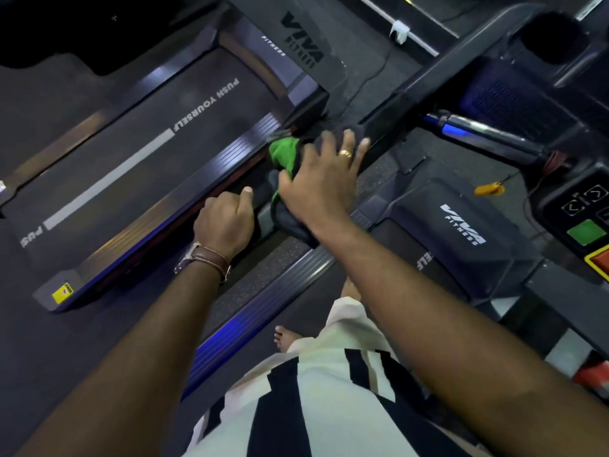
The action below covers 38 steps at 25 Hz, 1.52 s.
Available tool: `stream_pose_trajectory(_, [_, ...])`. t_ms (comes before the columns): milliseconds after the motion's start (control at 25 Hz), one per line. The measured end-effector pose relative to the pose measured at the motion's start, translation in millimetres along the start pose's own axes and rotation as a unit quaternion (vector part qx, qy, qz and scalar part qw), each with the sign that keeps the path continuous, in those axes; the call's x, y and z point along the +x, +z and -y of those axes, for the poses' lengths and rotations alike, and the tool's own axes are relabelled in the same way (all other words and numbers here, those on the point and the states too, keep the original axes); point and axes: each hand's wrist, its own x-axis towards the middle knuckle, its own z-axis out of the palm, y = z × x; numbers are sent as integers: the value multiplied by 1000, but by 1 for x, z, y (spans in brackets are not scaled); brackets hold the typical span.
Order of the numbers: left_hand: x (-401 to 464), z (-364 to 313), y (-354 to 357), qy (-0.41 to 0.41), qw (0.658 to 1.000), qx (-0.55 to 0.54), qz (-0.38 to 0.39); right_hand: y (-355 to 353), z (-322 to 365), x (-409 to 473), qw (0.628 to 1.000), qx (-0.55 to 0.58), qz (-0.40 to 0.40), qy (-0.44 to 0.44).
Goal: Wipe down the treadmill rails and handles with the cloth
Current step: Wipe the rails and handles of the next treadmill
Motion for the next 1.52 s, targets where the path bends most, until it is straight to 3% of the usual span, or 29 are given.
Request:
stream_pose_trajectory(120, [-8,-5,-4,2,999,11,-39,14,-39,-15,966,44,16,-254])
stream_pose_trajectory(160, [-10,-7,-6,1,999,6,-45,8,-47,0,964,32,29,-261])
stream_pose_trajectory(280, [-11,-10,-8,-1,999,5,-51,-11,-12,44,978,-79,136,-135])
stream_pose_trajectory(400, [-14,-12,-7,5,996,51,-74,-15,13,28,943,-87,183,-265])
stream_pose_trajectory(480, [-17,-9,-6,21,993,82,-86,-27,4,37,928,-80,235,-277])
stream_pose_trajectory(520, [-18,-9,-5,30,991,94,-88,-26,7,57,913,-104,298,-261])
stream_pose_trajectory(560, [-18,-10,-4,36,990,104,-92,-23,18,76,874,-120,407,-236])
stream_pose_trajectory(640, [-18,-11,-5,19,989,112,-95,1,53,95,737,-109,644,-172])
stream_pose_trajectory(680, [-17,-13,-5,5,989,116,-94,16,65,93,686,-107,706,-139])
stream_pose_trajectory(720, [-17,-13,-6,-11,988,122,-93,24,69,88,660,-100,734,-127])
stream_pose_trajectory(800, [-18,-15,-9,-31,986,135,-88,25,64,89,667,-91,720,-166])
stream_pose_trajectory(880, [-18,-17,-9,-22,987,139,-76,23,41,112,735,-71,653,-168])
stream_pose_trajectory(920, [-18,-18,-10,-21,987,139,-73,27,38,123,734,-63,658,-153])
stream_pose_trajectory(1000, [-16,-21,-10,-27,988,135,-69,33,40,127,671,-117,712,-169])
stream_pose_trajectory(1080, [-15,-20,-8,-41,987,135,-72,50,53,109,631,-118,743,-188])
stream_pose_trajectory(1120, [-16,-18,-7,-45,987,136,-76,50,61,99,623,-105,746,-209])
stream_pose_trajectory(1240, [-18,-15,-7,-45,988,111,-99,45,46,113,661,-49,706,-251])
stream_pose_trajectory(1320, [-18,-16,-6,-45,987,101,-115,58,33,135,618,-65,730,-285])
stream_pose_trajectory(1360, [-17,-16,-5,-47,986,104,-125,65,28,142,616,-86,740,-257])
stream_pose_trajectory(1400, [-17,-15,-3,-50,984,107,-136,66,31,140,638,-98,731,-221])
stream_pose_trajectory(1440, [-17,-14,-2,-53,982,108,-148,63,38,137,655,-93,681,-315])
stream_pose_trajectory(1520, [-18,-13,-1,-46,978,99,-179,59,49,117,575,-84,686,-437])
